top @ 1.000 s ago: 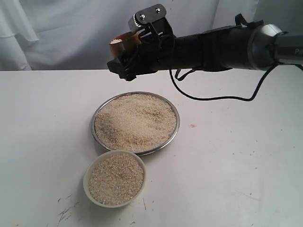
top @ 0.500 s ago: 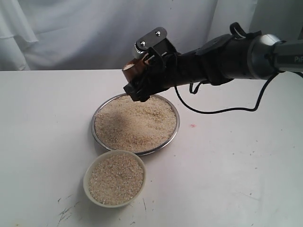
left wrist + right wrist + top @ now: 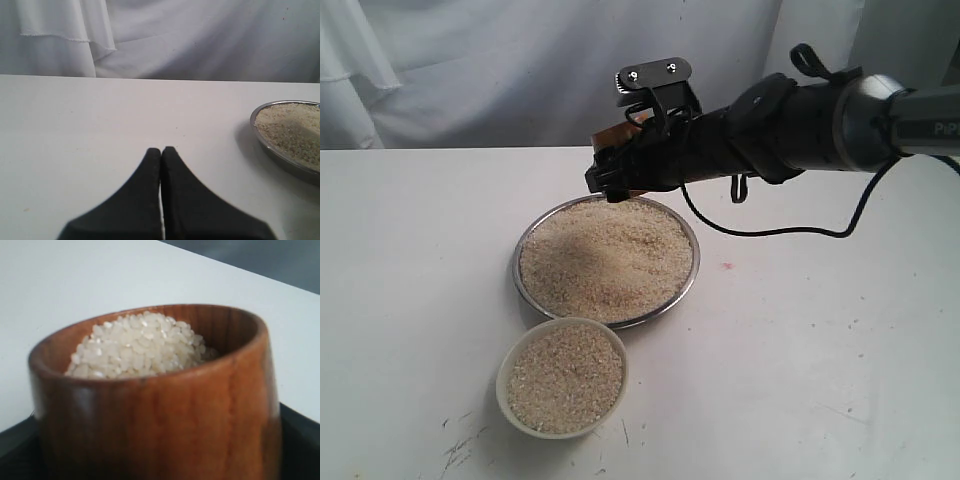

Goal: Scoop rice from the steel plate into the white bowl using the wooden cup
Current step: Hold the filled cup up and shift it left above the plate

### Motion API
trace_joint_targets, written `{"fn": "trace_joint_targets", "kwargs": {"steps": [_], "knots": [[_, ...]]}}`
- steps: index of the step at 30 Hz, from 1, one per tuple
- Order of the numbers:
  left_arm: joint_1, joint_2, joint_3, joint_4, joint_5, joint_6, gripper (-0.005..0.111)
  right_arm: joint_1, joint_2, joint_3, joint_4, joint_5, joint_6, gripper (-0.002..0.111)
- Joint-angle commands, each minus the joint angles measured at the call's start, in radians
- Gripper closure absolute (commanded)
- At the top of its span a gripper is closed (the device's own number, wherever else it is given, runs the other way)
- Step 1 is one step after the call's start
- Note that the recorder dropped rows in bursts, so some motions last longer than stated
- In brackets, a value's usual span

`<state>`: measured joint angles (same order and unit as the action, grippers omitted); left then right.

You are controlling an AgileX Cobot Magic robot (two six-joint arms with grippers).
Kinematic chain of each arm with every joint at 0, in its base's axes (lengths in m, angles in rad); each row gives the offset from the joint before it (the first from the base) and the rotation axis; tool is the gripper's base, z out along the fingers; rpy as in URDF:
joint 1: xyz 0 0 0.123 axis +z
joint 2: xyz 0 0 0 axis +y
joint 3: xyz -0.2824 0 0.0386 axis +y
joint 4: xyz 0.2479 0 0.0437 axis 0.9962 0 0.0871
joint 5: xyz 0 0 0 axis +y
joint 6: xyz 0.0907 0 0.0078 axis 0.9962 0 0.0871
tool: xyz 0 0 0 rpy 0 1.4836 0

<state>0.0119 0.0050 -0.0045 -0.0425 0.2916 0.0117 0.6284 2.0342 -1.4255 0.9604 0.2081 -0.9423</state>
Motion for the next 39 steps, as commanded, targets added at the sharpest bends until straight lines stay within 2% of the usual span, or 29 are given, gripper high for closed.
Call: {"fn": "trace_joint_targets", "kwargs": {"steps": [1,8,12,13,17,20,30,39], "knots": [[-0.002,-0.005,0.005,-0.001,-0.006,-0.003,0.107,0.017,-0.039,0.002,-0.301,-0.104,0.324,0.108],[-0.002,-0.005,0.005,-0.001,-0.006,-0.003,0.107,0.031,-0.041,0.002,-0.6,-0.156,0.589,0.108],[-0.002,-0.005,0.005,-0.001,-0.006,-0.003,0.107,0.031,-0.041,0.002,-0.96,-0.178,0.929,0.108],[-0.002,-0.005,0.005,-0.001,-0.006,-0.003,0.107,0.031,-0.041,0.002,-0.996,-0.18,0.952,0.108],[-0.002,-0.005,0.005,-0.001,-0.006,-0.003,0.107,0.031,-0.041,0.002,-1.045,-0.18,0.96,0.108],[-0.002,-0.005,0.005,-0.001,-0.006,-0.003,0.107,0.031,-0.042,0.002,-1.149,-0.169,0.96,0.108],[-0.002,-0.005,0.005,-0.001,-0.006,-0.003,0.107,0.056,-0.089,0.009,-1.266,-0.155,0.951,0.108],[-0.002,-0.005,0.005,-0.001,-0.006,-0.003,0.107,0.058,-0.121,0.143,-1.38,-0.335,0.952,0.108]]}}
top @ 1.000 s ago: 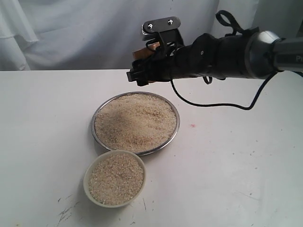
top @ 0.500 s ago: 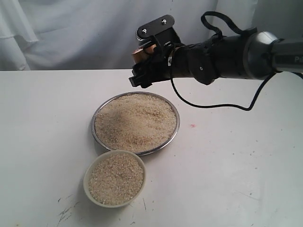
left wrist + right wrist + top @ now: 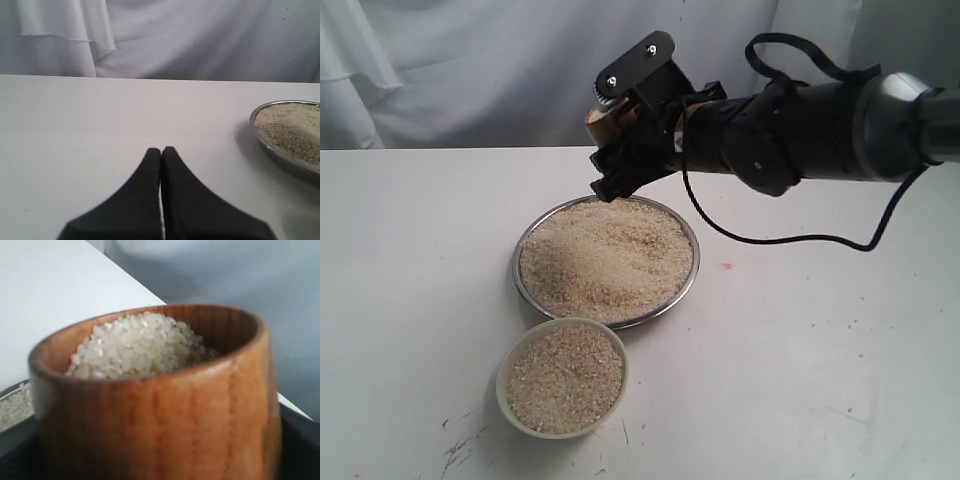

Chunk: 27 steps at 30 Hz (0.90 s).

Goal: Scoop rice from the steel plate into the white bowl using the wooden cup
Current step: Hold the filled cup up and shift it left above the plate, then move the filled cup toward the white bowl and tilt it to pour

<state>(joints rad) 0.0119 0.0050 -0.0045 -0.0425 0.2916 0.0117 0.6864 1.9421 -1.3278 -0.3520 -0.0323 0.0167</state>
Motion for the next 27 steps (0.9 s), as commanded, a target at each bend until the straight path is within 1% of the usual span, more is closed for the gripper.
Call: {"fn": "trace_joint_targets", "kwargs": {"steps": [1,10,16,27], "knots": [[-0.002,-0.005,0.005,-0.001,-0.006,-0.003,0.107,0.0,-0.033,0.053,-0.08,-0.094,-0.007,0.108],[-0.002,-0.005,0.005,-0.001,-0.006,-0.003,0.107,0.004,-0.035,0.056,-0.162,-0.038,-0.009,0.108],[-0.002,-0.005,0.005,-0.001,-0.006,-0.003,0.107,0.026,-0.047,0.058,-0.166,-0.005,-0.017,0.108],[-0.002,-0.005,0.005,-0.001,-0.006,-0.003,0.107,0.031,-0.174,0.263,-0.167,-0.088,-0.031,0.108]]}}
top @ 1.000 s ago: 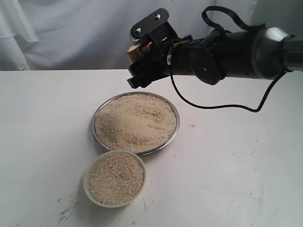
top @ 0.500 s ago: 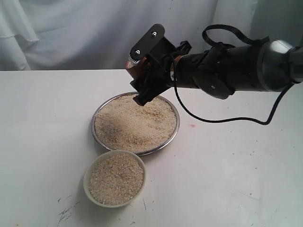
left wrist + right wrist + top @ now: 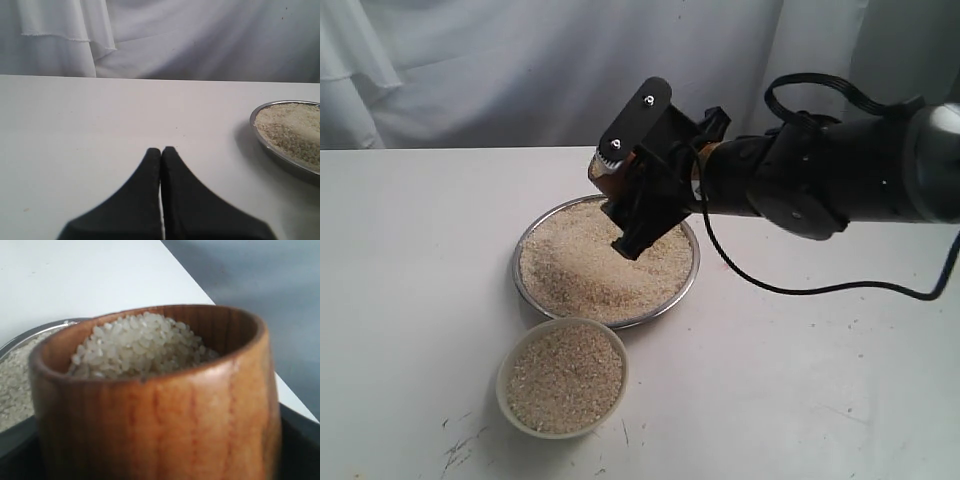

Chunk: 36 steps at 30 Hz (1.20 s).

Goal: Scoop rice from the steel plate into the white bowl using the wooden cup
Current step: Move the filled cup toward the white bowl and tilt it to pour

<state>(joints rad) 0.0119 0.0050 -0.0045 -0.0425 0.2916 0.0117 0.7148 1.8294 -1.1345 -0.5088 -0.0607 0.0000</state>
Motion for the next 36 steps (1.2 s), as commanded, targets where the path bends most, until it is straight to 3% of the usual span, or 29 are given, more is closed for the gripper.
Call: {"fn": "trace_joint_targets", "kwargs": {"steps": [1,14,36], "knots": [[-0.002,-0.005,0.005,-0.001,-0.006,-0.003,0.107,0.007,-0.074,0.086,-0.016,-0.06,-0.014,0.108],[-0.002,-0.005,0.005,-0.001,-0.006,-0.003,0.107,0.122,-0.108,0.129,-0.105,0.061,-0.049,0.108],[-0.002,-0.005,0.005,-0.001,-0.006,-0.003,0.107,0.204,-0.117,0.165,-0.092,0.224,-0.114,0.108]]}}
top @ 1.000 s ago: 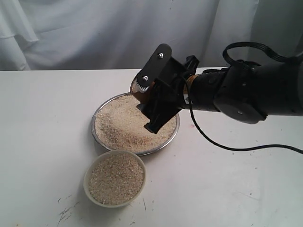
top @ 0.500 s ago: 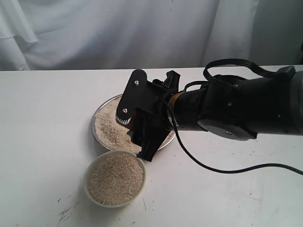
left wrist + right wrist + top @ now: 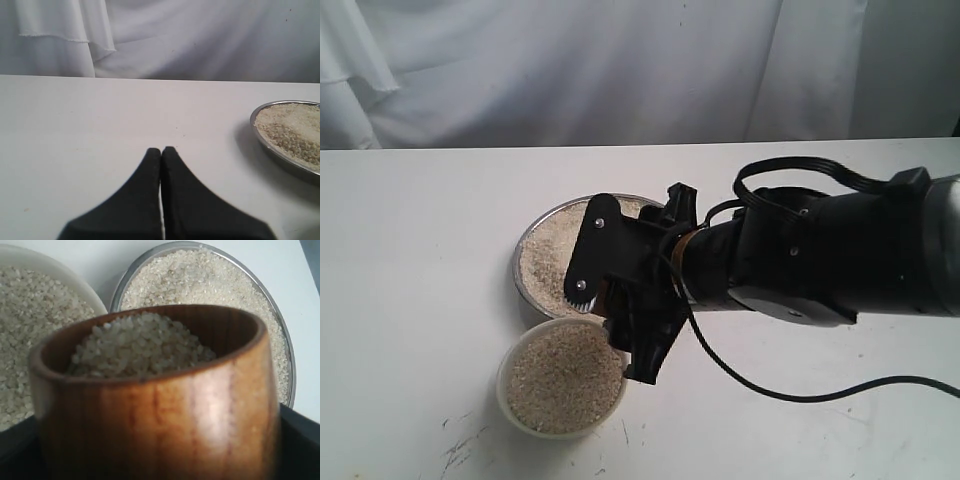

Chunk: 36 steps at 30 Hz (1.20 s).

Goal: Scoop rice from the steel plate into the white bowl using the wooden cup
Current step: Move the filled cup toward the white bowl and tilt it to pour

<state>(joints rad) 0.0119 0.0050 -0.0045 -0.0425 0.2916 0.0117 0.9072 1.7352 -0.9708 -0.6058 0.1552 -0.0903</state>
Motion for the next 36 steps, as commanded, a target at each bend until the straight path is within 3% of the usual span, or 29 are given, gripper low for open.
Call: {"fn": "trace_joint_targets", "kwargs": {"steps": [1,36], "knots": [[-0.002,-0.005,0.005,-0.001,-0.006,-0.003,0.107,0.012,-0.024,0.002,0.005,0.024,-0.036,0.108],[-0.002,-0.005,0.005,-0.001,-0.006,-0.003,0.107,0.136,0.011,-0.087,0.049,0.312,-0.28,0.108]]}}
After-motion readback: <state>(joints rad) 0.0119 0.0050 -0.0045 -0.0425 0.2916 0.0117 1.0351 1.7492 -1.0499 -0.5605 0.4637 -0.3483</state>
